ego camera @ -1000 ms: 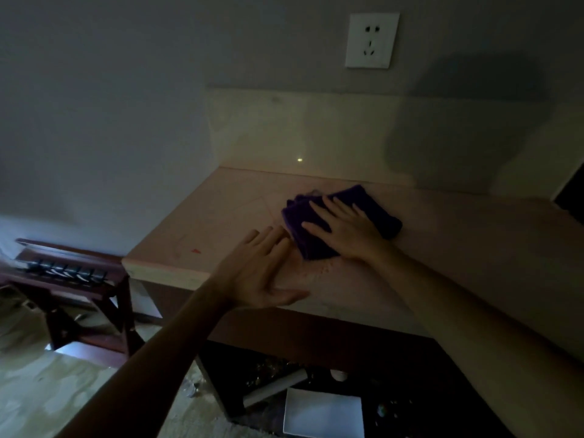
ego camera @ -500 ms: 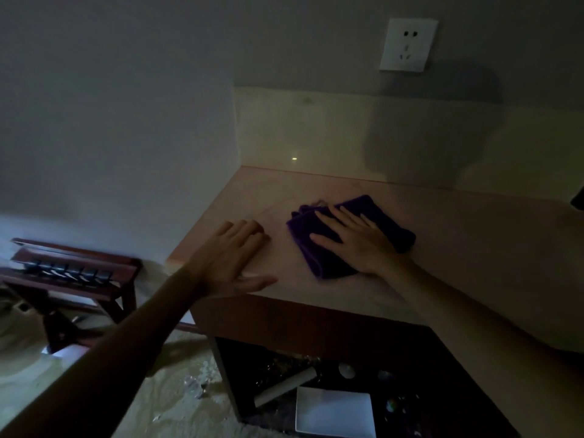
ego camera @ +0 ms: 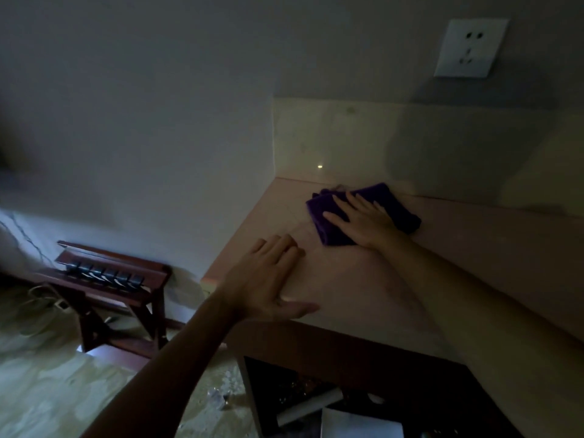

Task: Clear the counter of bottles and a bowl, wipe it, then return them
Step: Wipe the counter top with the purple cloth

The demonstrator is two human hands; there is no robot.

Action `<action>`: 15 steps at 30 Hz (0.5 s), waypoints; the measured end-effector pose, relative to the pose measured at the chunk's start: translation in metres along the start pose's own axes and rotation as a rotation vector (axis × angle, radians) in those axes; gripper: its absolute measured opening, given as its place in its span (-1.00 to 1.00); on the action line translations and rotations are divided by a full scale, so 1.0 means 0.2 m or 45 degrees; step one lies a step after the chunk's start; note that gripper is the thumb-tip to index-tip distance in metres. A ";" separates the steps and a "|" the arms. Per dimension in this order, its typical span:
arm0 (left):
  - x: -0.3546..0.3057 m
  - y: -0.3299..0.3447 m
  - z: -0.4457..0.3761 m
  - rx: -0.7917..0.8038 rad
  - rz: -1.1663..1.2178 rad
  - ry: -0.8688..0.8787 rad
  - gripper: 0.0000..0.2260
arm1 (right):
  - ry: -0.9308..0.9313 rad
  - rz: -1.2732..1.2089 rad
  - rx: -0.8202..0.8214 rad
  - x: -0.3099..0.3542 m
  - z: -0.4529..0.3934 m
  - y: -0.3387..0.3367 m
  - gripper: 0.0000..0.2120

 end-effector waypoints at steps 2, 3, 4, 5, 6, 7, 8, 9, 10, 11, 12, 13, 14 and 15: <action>0.01 -0.02 0.01 -0.032 0.089 -0.055 -0.23 | -0.045 -0.020 0.008 0.08 0.20 0.03 -0.29; 0.02 -0.02 0.02 -0.058 0.138 -0.090 -0.25 | -0.075 -0.027 0.005 0.13 0.31 0.05 -0.30; 0.03 -0.03 0.04 -0.085 0.179 -0.120 -0.28 | -0.106 -0.028 -0.006 0.17 0.42 0.06 -0.30; 0.04 -0.03 0.07 -0.111 0.208 -0.140 -0.31 | -0.138 -0.026 -0.018 0.22 0.52 0.07 -0.31; 0.06 -0.03 0.11 -0.131 0.224 -0.156 -0.35 | -0.169 -0.021 -0.020 0.26 0.62 0.09 -0.31; 0.07 -0.03 0.15 -0.142 0.232 -0.168 -0.38 | -0.194 -0.018 -0.011 0.31 0.70 0.11 -0.31; 0.10 -0.02 0.20 -0.141 0.237 -0.176 -0.41 | -0.211 -0.017 -0.006 0.35 0.76 0.14 -0.30; 0.12 -0.02 0.24 -0.136 0.239 -0.184 -0.43 | -0.219 -0.017 -0.011 0.38 0.80 0.16 -0.29; 0.15 -0.02 0.27 -0.126 0.234 -0.191 -0.44 | -0.217 -0.017 -0.021 0.39 0.81 0.17 -0.29; 0.17 -0.01 0.29 -0.114 0.222 -0.195 -0.44 | -0.206 -0.022 -0.022 0.40 0.80 0.17 -0.28; 0.20 -0.01 0.30 -0.101 0.204 -0.198 -0.43 | -0.193 -0.032 -0.009 0.40 0.78 0.18 -0.27; 0.23 -0.01 0.30 -0.093 0.184 -0.203 -0.43 | -0.183 -0.040 0.016 0.40 0.74 0.18 -0.28; 0.25 -0.01 0.30 -0.096 0.168 -0.207 -0.43 | -0.181 -0.045 0.040 0.41 0.70 0.18 -0.28; 0.27 0.00 0.28 -0.108 0.157 -0.212 -0.43 | -0.182 -0.046 0.052 0.42 0.64 0.19 -0.28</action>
Point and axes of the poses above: each hand's wrist, its own z-axis away from the middle knuckle, its own y-axis out of the palm, x = y × z, the point moved 5 cm from there along -z, towards the middle knuckle, and after that the axes turned 13 degrees about -z, right-handed, at the moved point
